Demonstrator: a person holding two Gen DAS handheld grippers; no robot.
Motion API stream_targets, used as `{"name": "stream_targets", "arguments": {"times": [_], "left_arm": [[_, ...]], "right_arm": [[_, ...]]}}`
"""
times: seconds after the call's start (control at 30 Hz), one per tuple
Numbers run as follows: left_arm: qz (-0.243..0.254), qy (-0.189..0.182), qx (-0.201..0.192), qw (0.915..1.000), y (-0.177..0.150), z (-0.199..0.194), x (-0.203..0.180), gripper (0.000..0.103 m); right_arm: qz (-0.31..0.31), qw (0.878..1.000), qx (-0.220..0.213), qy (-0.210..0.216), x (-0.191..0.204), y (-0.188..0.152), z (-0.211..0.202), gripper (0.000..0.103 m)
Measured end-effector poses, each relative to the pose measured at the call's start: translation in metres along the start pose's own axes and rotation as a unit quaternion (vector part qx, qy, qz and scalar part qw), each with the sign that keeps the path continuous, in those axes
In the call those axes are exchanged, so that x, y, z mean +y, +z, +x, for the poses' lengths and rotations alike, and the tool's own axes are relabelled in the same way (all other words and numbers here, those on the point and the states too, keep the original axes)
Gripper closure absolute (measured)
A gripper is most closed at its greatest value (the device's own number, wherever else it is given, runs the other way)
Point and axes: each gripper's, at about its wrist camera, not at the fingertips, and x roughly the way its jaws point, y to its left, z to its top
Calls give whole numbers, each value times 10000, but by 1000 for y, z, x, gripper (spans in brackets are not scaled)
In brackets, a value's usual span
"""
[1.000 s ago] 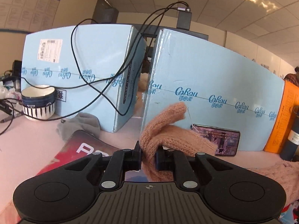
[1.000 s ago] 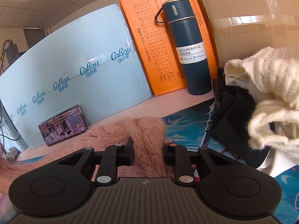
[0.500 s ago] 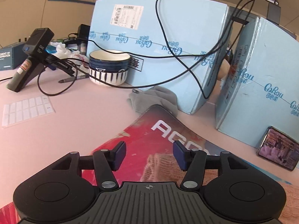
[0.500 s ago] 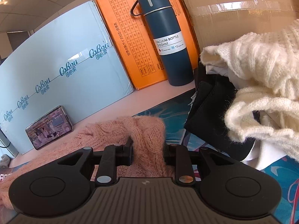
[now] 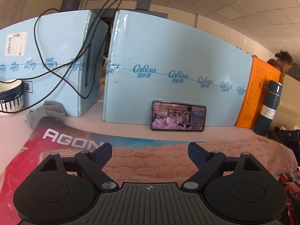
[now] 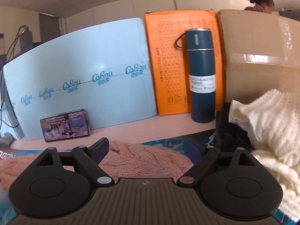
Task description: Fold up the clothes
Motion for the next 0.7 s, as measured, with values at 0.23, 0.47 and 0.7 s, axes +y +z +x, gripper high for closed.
{"name": "stream_targets", "arguments": {"times": [0.23,0.47,0.7], "left_arm": [[895,53,710,9934,-13,18,-31,12],[826,280,1168,9893,-18,28,-24,9],[838,296,1183,9890,-18,29,-25,9]], "right_arm": [[-1190,9843,700,1102,41,16,45,12],[-1771,9617,1345,1600,70,11,81,12],[-1818,9570,1467,1721,76,0,83,49]]}}
